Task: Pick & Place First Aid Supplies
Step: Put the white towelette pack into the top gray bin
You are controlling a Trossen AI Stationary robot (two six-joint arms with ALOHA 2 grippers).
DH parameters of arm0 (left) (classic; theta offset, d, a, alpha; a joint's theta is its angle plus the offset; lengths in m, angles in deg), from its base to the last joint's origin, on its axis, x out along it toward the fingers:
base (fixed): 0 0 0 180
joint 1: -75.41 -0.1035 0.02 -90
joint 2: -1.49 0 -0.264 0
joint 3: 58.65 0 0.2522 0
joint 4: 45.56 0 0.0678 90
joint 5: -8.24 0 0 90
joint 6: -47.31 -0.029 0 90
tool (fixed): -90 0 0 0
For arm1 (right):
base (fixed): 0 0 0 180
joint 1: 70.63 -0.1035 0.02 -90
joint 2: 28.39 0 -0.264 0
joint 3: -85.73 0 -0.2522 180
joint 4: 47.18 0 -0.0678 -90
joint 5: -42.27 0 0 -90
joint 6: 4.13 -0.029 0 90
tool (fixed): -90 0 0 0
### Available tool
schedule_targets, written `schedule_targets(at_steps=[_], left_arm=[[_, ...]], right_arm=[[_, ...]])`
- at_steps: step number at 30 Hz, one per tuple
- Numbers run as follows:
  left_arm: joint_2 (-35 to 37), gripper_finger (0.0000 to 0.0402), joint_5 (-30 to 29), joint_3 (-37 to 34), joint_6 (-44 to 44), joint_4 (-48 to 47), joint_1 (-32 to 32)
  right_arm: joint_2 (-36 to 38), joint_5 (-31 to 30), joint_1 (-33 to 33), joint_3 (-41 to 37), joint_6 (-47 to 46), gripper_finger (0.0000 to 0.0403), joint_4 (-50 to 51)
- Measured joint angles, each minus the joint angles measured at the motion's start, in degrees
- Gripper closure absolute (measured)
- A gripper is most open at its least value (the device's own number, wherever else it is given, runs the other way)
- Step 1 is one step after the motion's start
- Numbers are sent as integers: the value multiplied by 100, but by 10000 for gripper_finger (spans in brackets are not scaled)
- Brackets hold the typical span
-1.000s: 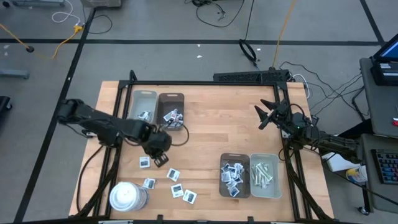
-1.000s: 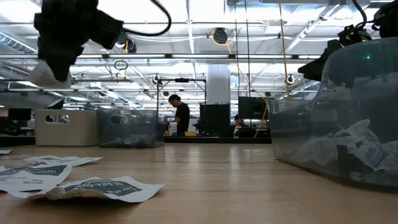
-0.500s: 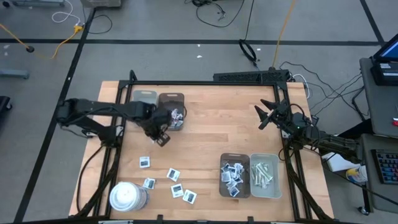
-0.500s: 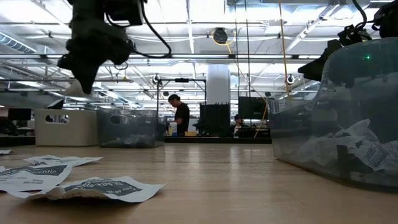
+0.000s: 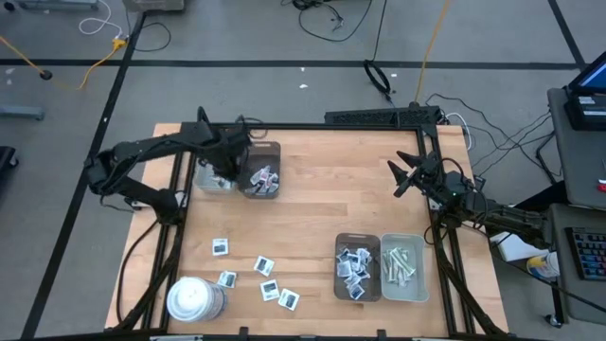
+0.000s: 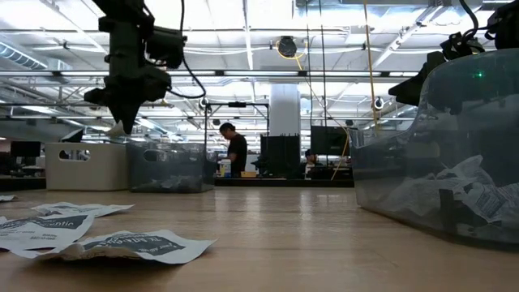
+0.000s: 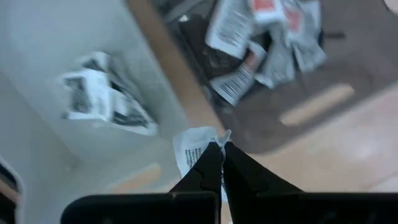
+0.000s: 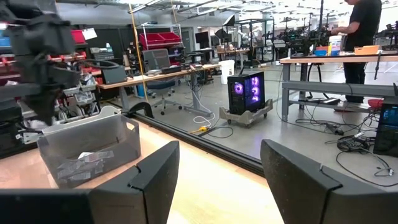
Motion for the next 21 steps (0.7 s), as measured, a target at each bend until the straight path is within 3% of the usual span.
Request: schedule_targets(at_steps=[12, 21], left_arm=[[2, 397, -48, 0, -672, -83, -1785], [2, 399, -138, -349, -483, 428, -1927]], right_arm=[[0, -1, 0, -1, 2, 181, 0], [0, 0, 0, 0, 0, 181, 0]])
